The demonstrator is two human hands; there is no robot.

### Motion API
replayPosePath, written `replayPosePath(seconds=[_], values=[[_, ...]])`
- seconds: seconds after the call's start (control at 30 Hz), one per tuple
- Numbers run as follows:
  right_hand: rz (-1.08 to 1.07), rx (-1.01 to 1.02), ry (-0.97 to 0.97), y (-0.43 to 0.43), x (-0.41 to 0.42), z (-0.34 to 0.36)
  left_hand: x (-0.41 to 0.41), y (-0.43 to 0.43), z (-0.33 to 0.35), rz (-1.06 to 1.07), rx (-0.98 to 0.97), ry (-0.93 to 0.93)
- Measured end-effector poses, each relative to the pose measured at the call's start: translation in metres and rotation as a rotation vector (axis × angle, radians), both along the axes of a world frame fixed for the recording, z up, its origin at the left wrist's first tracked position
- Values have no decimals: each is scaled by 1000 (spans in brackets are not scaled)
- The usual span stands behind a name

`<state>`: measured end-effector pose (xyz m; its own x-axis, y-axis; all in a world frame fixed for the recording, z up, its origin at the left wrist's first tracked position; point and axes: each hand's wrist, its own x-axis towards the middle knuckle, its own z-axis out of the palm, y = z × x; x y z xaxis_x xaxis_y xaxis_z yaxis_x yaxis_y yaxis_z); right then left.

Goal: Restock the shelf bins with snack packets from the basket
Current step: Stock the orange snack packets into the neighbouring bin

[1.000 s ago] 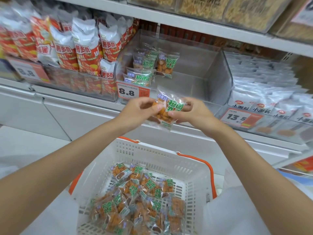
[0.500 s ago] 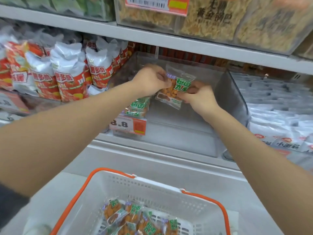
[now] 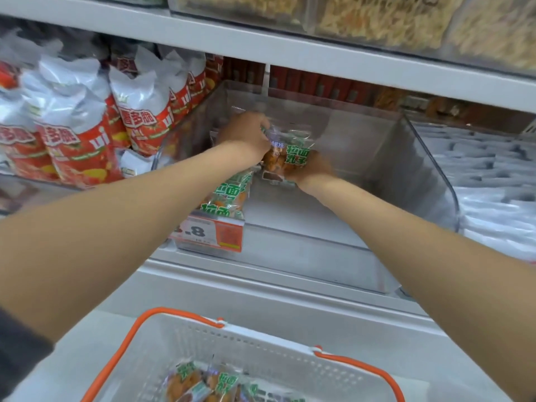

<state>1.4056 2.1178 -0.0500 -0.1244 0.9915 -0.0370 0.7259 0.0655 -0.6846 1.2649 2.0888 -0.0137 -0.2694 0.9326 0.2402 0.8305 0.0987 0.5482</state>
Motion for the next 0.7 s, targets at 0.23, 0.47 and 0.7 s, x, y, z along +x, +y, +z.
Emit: replayPosePath(seconds=[0.23, 0.47, 0.7], values=[[14, -84, 42, -13, 2, 4, 1, -7, 6, -18, -53, 43], [-53, -62, -51, -24, 10, 20, 3, -33, 11, -45, -39, 33], [14, 171, -1, -84, 35, 44, 38, -102, 11, -57, 132, -12]])
